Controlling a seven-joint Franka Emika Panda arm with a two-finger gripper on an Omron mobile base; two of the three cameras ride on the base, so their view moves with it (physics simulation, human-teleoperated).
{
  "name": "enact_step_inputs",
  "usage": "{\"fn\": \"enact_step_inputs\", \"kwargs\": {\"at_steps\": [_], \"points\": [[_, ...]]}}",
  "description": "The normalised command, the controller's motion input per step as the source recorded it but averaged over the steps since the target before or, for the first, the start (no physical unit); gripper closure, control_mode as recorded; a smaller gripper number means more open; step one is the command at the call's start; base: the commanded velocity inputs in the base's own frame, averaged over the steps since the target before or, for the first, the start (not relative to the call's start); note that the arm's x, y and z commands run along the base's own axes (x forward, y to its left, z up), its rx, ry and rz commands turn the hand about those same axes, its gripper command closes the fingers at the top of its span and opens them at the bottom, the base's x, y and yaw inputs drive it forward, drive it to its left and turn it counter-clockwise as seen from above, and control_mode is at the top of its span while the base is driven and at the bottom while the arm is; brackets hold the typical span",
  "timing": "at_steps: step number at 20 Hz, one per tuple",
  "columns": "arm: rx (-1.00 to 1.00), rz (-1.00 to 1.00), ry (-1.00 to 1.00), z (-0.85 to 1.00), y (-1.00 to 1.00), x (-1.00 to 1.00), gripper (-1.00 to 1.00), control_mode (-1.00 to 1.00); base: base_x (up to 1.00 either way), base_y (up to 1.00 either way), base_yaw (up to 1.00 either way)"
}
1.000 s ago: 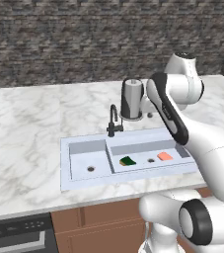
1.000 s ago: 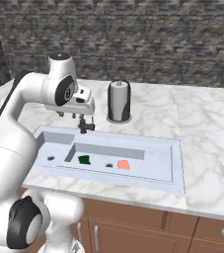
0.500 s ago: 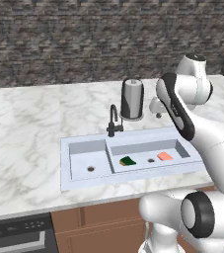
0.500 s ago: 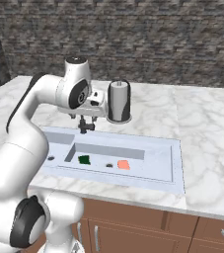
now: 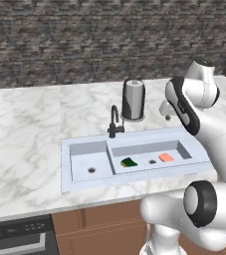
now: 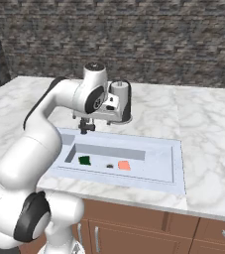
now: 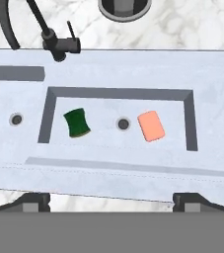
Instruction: Pick up the bar soap and sponge from the sink, and place them back in the cabinet, and close the cabinet doors.
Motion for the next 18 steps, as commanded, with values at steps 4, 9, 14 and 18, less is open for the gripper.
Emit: {"fn": "enact_step_inputs", "kwargs": {"at_steps": [4, 9, 14, 18], "points": [[0.00, 0.00, 0.02, -0.30, -0.32, 0.21, -1.00, -1.00, 0.00, 0.00, 0.00], [0.00, 0.00, 0.03, -0.31, -0.20, 0.23, -1.00, -1.00, 0.00, 0.00, 0.00], [-0.01, 0.00, 0.06, -0.31, -0.09, 0.26, -1.00, -1.00, 0.00, 0.00, 0.00], [-0.02, 0.00, 0.04, -0.29, -0.09, 0.24, -1.00, -1.00, 0.00, 0.00, 0.00]]}}
